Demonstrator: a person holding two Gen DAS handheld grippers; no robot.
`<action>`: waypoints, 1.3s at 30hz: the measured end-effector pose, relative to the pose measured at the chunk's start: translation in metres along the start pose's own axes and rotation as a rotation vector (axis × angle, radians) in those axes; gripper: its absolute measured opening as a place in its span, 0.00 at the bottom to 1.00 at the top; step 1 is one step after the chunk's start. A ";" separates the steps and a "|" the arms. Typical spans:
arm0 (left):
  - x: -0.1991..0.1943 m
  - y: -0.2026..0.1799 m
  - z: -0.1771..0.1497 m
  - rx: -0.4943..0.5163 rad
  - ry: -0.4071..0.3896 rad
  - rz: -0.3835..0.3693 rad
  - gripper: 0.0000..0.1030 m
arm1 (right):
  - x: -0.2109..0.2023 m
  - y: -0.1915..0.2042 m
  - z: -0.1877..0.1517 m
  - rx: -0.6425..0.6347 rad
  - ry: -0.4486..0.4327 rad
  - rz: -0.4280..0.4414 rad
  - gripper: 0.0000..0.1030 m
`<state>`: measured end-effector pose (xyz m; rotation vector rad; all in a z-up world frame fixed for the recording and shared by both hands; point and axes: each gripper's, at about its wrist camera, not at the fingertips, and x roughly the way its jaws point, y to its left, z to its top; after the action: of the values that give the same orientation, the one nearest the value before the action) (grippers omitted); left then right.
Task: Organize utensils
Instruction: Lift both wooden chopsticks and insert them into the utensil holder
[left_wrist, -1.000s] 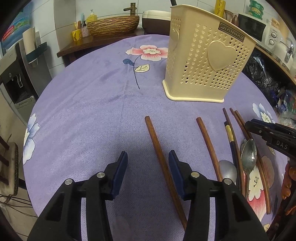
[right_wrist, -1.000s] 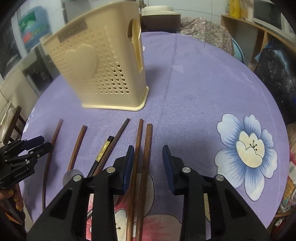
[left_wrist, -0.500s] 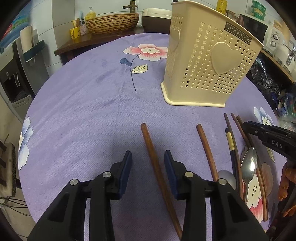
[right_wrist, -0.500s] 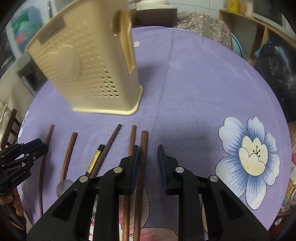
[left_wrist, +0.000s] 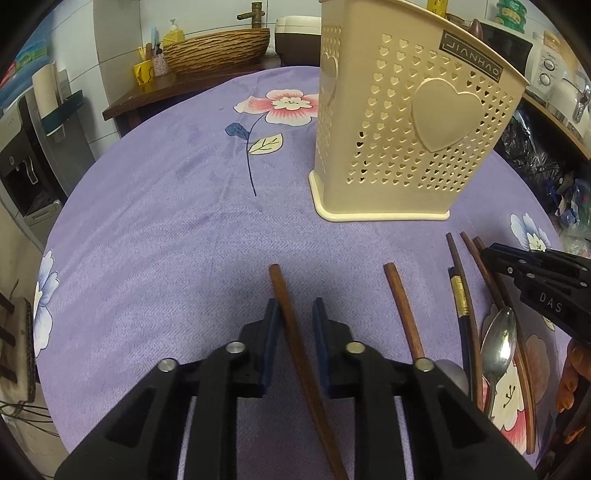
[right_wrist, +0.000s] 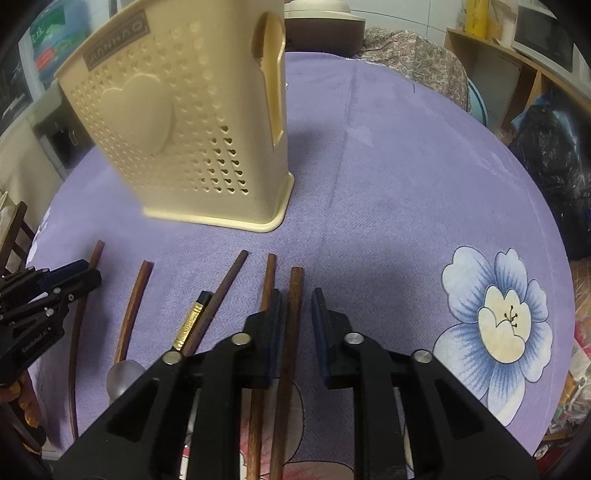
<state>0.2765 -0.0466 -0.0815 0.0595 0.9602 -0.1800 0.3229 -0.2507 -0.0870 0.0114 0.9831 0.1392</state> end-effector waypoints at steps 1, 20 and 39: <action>0.001 0.000 0.001 -0.001 0.003 -0.004 0.11 | 0.000 -0.002 0.000 0.004 -0.002 0.006 0.09; -0.099 0.005 0.013 -0.008 -0.252 -0.155 0.08 | -0.107 -0.029 -0.008 0.043 -0.253 0.167 0.09; -0.172 0.022 0.026 0.010 -0.449 -0.152 0.08 | -0.204 -0.054 -0.006 0.039 -0.431 0.185 0.08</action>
<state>0.2053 -0.0066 0.0742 -0.0444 0.5156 -0.3234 0.2125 -0.3296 0.0749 0.1625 0.5528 0.2745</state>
